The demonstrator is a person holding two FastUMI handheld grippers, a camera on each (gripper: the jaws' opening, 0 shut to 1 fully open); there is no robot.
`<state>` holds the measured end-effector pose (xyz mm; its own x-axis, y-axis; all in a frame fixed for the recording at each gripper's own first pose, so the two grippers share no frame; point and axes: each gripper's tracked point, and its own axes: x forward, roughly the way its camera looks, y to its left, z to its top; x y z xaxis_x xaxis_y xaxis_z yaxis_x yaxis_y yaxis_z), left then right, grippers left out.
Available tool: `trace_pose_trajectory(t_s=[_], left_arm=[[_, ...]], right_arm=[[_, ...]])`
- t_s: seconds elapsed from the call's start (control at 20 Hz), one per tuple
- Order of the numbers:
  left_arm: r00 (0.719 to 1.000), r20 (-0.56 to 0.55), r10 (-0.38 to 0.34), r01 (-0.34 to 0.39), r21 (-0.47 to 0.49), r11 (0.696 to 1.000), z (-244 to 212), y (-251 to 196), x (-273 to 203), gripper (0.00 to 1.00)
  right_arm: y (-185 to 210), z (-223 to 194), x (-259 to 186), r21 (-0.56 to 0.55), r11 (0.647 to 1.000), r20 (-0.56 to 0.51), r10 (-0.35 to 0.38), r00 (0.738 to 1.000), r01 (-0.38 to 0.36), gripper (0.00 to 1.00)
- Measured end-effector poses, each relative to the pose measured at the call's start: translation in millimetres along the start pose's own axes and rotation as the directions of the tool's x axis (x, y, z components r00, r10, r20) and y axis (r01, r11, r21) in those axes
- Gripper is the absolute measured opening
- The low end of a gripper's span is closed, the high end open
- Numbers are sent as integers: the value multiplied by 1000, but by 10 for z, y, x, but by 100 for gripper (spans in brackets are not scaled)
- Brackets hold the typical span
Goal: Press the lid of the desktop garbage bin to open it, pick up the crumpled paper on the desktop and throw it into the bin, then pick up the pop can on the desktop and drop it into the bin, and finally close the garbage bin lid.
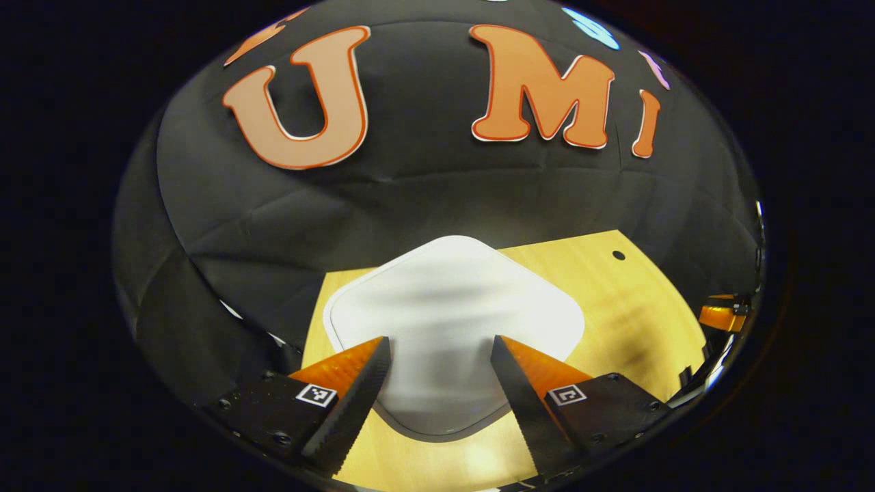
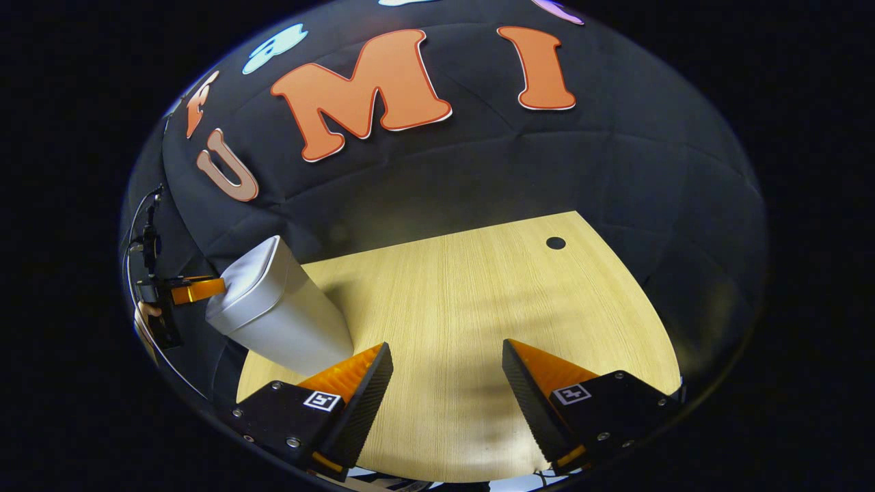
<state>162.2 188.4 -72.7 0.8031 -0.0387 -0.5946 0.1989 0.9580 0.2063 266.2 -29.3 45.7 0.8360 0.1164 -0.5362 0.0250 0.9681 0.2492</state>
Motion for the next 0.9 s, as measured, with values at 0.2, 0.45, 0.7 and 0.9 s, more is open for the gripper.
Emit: trace_pose_trajectory(t_s=[0.2, 0.45, 0.7, 0.9], left_arm=[[994, 62, 94, -101, 119, 988, 69, 30, 18, 94], [996, 84, -20, 27, -75, 997, 37, 10, 45, 93], [992, 121, -26, 43, -144, 989, 84, -26, -14, 93], [947, 319, -41, 100, -172, 980, 558, -399, -462, 93]], right_arm=[[17, 1, 8, 9, 1000, -2, 8, 1000, -8, 97], [4, 0, 15, 6, 1000, -4, 6, 1000, -6, 96], [113, 75, 32, -14, 1000, 6, 15, 1000, -14, 97], [281, 444, -71, -33, 999, 120, 32, 992, -28, 96]])
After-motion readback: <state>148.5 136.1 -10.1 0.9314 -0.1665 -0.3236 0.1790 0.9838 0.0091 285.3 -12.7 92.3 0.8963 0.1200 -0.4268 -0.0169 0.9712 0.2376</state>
